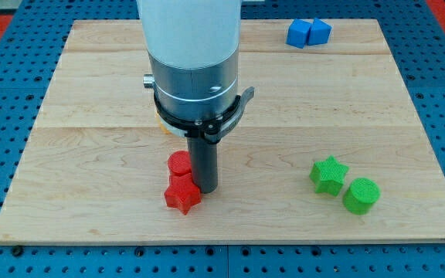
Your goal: Point your arm to the top right
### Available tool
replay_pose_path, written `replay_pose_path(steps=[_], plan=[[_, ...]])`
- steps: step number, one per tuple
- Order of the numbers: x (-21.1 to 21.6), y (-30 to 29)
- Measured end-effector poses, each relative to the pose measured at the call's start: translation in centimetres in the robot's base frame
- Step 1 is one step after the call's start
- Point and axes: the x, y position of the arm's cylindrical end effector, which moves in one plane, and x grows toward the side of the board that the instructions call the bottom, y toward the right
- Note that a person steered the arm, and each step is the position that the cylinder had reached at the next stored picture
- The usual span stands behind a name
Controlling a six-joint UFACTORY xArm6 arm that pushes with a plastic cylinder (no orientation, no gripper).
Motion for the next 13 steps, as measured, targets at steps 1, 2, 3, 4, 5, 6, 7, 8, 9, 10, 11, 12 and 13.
replay_pose_path(steps=[1, 2, 3, 4, 5, 6, 7, 8, 9, 10, 11, 12, 13], plan=[[0.0, -3.2], [0.0, -2.7], [-2.0, -0.1], [-4.1, 0.1], [-4.6, 0.7], [-4.6, 5.9], [-5.7, 7.1], [-6.9, 7.1], [-10.4, 11.7], [-15.9, 19.9], [-21.6, 27.2], [-25.2, 30.0], [-25.9, 30.7]])
